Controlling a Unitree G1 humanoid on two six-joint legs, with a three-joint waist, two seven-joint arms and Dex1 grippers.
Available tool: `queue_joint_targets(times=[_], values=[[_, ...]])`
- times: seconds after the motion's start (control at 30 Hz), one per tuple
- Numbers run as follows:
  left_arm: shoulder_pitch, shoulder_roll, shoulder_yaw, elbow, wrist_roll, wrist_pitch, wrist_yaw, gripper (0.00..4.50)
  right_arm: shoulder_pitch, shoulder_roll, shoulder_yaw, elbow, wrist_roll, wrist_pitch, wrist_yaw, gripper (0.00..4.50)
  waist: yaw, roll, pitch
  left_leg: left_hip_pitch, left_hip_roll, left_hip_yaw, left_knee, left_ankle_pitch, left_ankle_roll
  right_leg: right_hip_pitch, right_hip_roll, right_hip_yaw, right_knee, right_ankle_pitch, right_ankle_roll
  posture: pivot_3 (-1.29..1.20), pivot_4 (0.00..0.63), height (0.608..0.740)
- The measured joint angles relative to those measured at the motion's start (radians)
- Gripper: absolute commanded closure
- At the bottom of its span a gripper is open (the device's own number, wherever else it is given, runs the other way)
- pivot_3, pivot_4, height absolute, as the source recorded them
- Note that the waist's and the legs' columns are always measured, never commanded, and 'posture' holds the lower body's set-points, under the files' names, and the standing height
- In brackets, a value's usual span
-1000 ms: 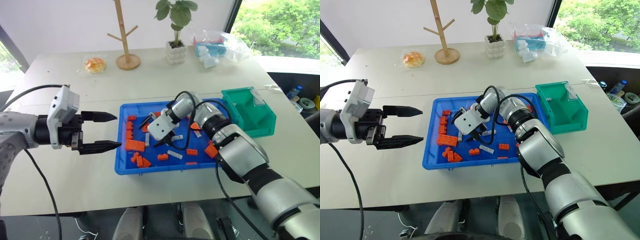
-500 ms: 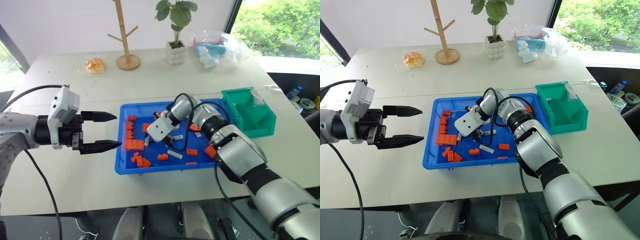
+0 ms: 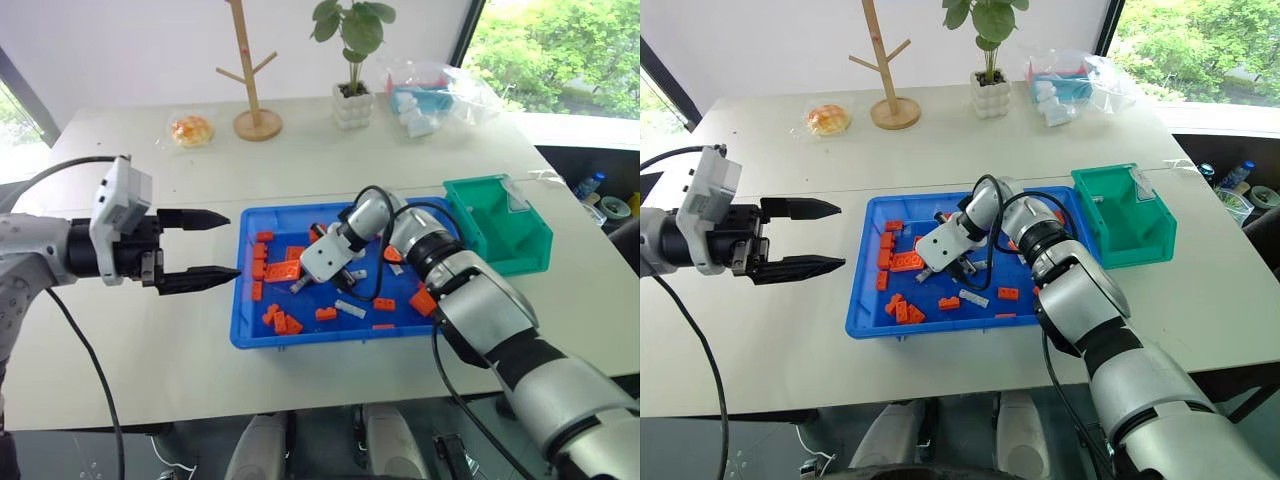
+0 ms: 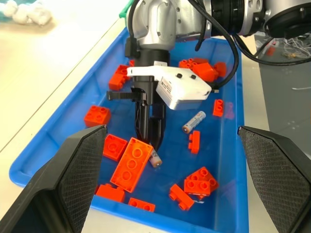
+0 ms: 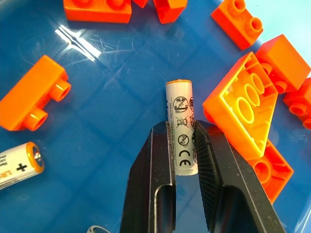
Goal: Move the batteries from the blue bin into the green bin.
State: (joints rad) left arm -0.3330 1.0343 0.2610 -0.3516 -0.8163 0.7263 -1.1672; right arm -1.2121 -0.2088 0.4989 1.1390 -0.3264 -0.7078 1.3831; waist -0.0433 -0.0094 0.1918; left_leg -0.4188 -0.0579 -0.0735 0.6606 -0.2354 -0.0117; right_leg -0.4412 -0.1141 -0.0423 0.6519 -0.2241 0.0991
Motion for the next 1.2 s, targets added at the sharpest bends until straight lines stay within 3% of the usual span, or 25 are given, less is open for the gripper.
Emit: queue_joint_targets(times=[0.17,0.33,0.47,0.6,0.73,0.97,1.2], values=[[-0.002,-0.009,-0.026,0.000,0.003,-0.009,-0.013,0.00,0.062,-0.104,-0.046,-0.204,0.126,0.184,0.167,4.40,0.003,0.000,0.000,-0.001,0.000,0.000,0.000,0.000,0.000,0.000,0.000,0.000,0.000,0.000,0.000,0.00,0.150,0.693],[-0.012,-0.038,-0.083,-0.003,0.024,-0.027,-0.025,0.00,0.149,-0.307,-0.107,-0.695,0.361,0.615,0.218,4.40,0.005,0.000,0.000,-0.001,0.000,0.000,0.000,0.000,0.000,-0.001,-0.001,0.000,0.000,0.000,0.000,0.00,0.150,0.693],[-0.040,-0.063,-0.137,0.003,0.054,-0.056,-0.040,0.00,0.181,-0.413,-0.264,-0.954,0.412,0.931,0.065,4.40,0.009,0.000,0.000,-0.002,0.000,0.001,0.000,-0.001,0.001,-0.001,-0.003,0.000,-0.001,0.000,0.000,0.00,0.150,0.693],[-0.084,-0.074,-0.162,0.039,0.059,-0.058,-0.060,0.00,0.305,-0.560,-0.412,-1.062,0.410,1.168,-0.098,4.40,0.037,0.000,0.000,-0.004,0.000,0.002,0.001,-0.001,0.002,-0.001,-0.004,-0.001,-0.003,-0.001,0.000,0.00,0.150,0.693],[-0.120,-0.083,-0.176,0.078,0.068,-0.061,-0.077,0.00,0.475,-0.689,-0.529,-1.115,0.399,1.267,-0.217,4.40,0.050,0.000,0.000,-0.006,-0.001,0.005,0.003,-0.002,0.003,-0.002,-0.005,0.000,-0.004,-0.001,-0.001,0.00,0.150,0.693],[-0.178,-0.120,-0.209,0.127,0.097,-0.082,-0.098,0.00,0.683,-0.800,-0.675,-1.138,0.355,1.329,-0.404,4.40,0.050,-0.001,0.000,-0.006,0.001,0.009,0.003,-0.002,0.005,-0.002,-0.005,0.001,-0.005,-0.001,-0.001,0.00,0.150,0.693],[-0.194,-0.143,-0.211,0.141,0.110,-0.084,-0.099,0.00,0.781,-0.803,-0.674,-1.134,0.339,1.312,-0.480,0.88,0.044,-0.001,0.000,-0.005,0.001,0.011,0.003,-0.003,0.005,-0.002,-0.005,0.002,-0.004,-0.001,0.000,0.00,0.150,0.693]])
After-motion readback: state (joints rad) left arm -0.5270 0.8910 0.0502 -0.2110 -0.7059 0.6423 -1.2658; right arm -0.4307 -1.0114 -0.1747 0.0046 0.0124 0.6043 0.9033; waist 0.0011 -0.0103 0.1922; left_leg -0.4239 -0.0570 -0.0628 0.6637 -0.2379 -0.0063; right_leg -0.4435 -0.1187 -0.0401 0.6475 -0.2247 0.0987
